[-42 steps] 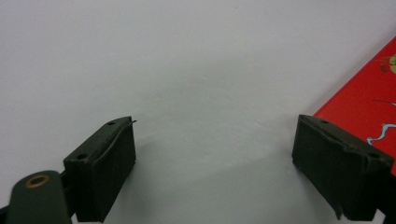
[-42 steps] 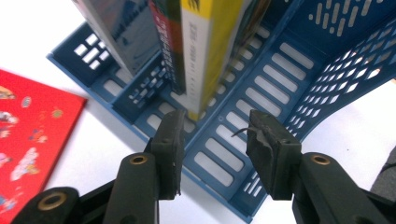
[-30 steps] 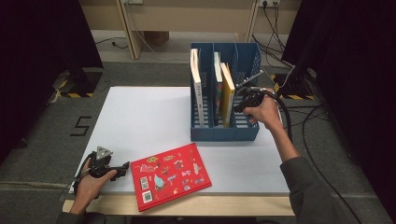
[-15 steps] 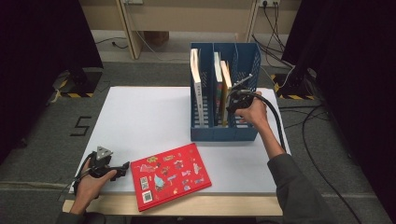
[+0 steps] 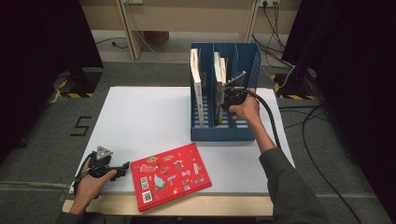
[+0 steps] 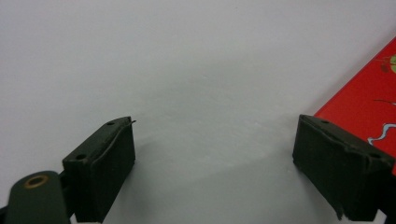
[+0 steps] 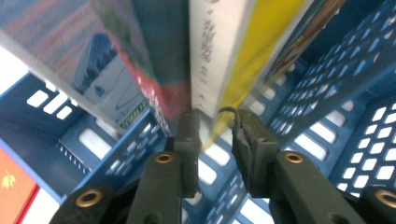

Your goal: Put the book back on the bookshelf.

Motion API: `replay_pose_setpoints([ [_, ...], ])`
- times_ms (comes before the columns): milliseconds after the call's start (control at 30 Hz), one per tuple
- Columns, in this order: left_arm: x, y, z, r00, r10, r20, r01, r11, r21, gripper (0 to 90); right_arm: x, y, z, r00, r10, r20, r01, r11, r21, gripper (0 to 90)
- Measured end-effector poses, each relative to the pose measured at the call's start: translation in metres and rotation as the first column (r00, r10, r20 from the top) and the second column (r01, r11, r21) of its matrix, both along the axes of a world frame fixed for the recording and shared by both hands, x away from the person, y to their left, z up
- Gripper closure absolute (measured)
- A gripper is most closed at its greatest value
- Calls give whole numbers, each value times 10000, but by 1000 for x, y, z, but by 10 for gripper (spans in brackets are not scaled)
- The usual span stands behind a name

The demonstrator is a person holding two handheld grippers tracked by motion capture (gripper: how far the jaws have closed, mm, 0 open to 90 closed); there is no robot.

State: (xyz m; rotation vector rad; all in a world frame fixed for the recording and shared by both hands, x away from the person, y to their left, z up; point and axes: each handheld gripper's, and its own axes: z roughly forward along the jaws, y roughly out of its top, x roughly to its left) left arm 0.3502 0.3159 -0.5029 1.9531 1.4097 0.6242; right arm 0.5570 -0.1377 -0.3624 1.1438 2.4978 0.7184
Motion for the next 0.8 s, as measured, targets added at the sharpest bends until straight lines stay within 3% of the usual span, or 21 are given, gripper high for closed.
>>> replay_pose_setpoints([
  [167, 0, -1, 1, 10000, -20, 6, 20, 10000, 47, 123, -13, -12, 5, 9999, -150, 46, 150, 9998, 142, 614],
  [433, 0, 0, 2, 10000, -51, -75, 51, 10000, 42, 132, -61, -33, 17, 9996, 245, 170, -258, 9963, 817, 515],
  [800, -9, 3, 5, 9999, 26, -117, -21, 9991, 427, 144, -110, -44, 0, 9985, 532, -110, -508, 9865, 1558, 446],
])
